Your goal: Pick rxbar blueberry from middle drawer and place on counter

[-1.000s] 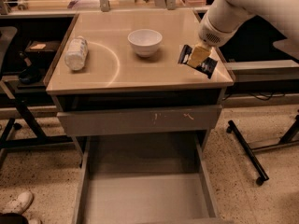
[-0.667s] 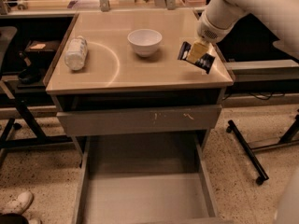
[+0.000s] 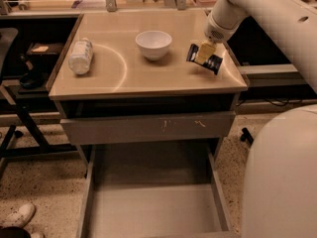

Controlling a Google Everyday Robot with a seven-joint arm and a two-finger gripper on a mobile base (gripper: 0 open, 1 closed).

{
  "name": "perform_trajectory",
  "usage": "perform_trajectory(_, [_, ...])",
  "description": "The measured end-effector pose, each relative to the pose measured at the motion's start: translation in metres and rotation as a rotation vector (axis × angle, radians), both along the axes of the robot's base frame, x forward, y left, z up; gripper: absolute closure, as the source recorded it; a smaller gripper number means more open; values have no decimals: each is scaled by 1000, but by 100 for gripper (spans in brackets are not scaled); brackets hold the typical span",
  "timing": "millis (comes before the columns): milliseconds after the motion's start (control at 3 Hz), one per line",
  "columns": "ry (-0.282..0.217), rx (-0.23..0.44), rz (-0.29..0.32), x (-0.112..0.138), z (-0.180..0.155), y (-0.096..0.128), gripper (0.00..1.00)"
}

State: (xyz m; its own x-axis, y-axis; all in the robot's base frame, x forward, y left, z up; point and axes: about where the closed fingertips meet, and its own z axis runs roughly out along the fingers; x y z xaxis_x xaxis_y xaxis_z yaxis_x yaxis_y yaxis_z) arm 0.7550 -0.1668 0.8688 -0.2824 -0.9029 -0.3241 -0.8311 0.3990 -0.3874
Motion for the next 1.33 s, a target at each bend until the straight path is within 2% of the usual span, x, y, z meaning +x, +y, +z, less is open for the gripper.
perform_trajectory(333, [7,-16,9,13,-12,5,100])
perform_trajectory(1333, [7,-16,9,14,-13,6,36])
